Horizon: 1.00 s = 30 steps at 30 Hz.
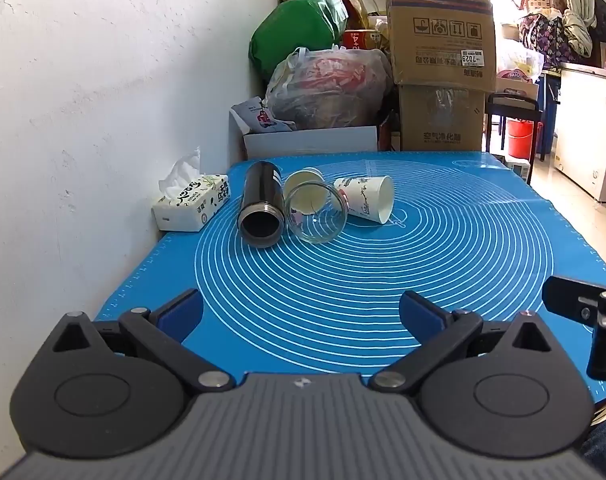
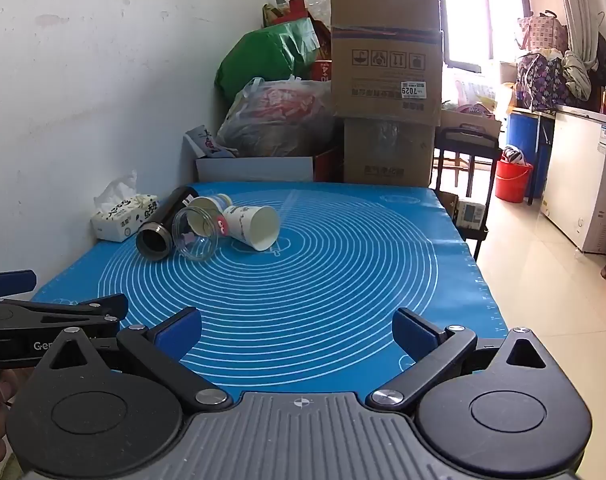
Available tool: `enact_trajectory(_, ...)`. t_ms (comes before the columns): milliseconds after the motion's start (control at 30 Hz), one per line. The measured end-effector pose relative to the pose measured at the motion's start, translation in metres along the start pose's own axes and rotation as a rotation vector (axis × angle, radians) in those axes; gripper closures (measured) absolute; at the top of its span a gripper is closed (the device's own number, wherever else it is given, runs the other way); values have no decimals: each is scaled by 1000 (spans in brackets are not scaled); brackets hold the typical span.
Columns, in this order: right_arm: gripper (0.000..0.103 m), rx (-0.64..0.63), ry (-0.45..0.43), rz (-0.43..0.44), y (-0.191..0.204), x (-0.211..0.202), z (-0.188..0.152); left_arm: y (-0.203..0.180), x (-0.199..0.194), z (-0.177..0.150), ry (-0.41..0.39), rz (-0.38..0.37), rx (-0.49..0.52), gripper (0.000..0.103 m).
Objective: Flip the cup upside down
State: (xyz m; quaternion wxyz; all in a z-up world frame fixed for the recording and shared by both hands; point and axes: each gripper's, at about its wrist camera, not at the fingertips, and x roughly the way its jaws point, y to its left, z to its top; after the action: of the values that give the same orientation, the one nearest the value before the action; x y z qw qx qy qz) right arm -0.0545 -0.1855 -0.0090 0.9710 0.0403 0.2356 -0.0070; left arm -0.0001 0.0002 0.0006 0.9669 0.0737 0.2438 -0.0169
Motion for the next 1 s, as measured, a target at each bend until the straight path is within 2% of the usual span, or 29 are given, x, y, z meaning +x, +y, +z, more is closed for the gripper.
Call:
enact_trajectory(133,0,0,-4,0,0,0,0,-7,-3,-4,-10,15,18,0)
enact_trajectory(1000,0,-5,0,-2,4,1,-1,-5,2,-1,1,-1,10,0)
